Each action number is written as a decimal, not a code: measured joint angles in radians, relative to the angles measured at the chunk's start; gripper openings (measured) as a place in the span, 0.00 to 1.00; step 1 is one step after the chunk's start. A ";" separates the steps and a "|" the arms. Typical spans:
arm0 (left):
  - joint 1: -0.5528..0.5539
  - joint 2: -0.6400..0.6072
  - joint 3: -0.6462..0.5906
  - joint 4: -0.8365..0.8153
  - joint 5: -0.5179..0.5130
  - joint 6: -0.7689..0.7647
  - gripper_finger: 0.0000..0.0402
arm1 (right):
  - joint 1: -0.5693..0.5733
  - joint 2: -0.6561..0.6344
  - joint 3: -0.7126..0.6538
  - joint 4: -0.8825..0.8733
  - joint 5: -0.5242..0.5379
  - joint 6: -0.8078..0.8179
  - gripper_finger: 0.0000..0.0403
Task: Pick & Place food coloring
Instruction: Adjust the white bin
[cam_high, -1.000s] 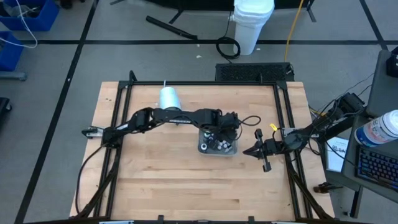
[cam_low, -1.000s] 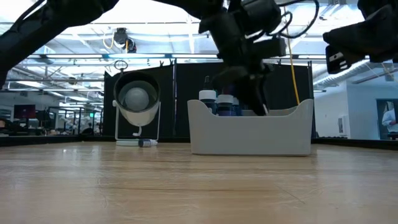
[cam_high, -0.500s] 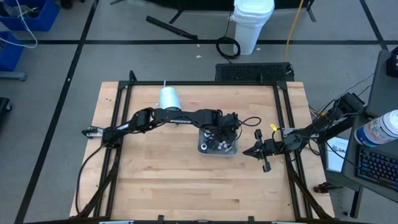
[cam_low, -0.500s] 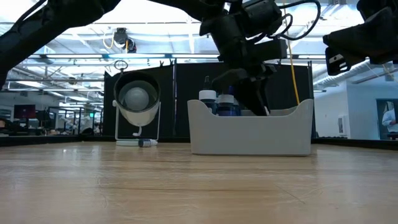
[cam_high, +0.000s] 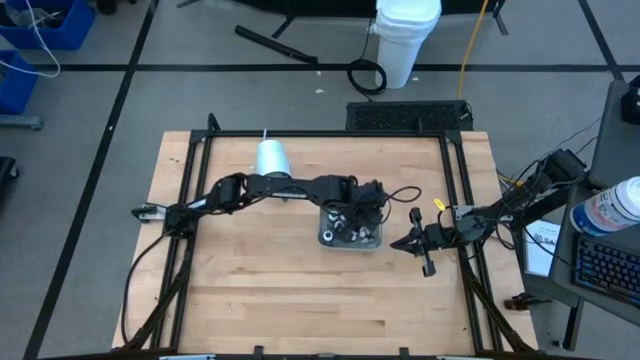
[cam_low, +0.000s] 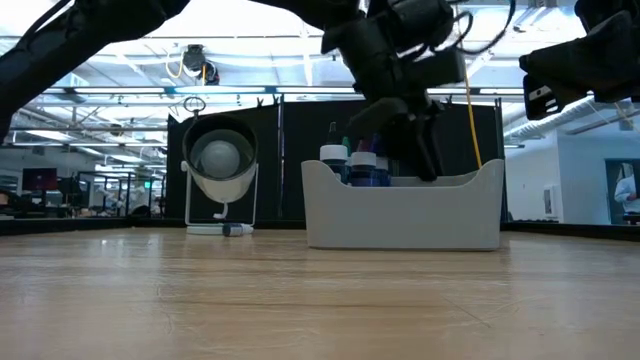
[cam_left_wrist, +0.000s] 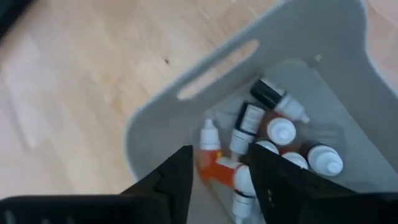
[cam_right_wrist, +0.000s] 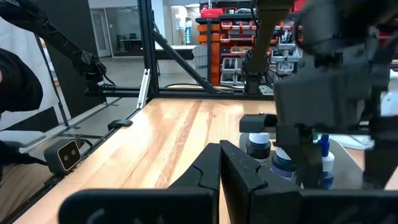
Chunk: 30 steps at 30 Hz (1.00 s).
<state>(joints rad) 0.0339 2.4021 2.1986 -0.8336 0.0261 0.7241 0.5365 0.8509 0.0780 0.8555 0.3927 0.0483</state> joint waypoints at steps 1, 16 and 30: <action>0.000 -0.006 0.000 0.008 -0.002 0.001 0.41 | 0.000 0.000 0.000 0.000 0.000 0.000 0.00; -0.090 -0.499 0.001 -0.312 -0.037 -0.197 0.38 | 0.001 0.000 0.000 -0.024 -0.001 0.000 0.00; -0.105 -0.866 -0.825 -0.063 0.034 -0.447 0.01 | 0.002 0.000 0.000 -0.037 -0.002 0.019 0.00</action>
<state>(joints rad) -0.0711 1.5360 1.3738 -0.8969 0.0597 0.2768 0.5385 0.8509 0.0780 0.8180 0.3912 0.0671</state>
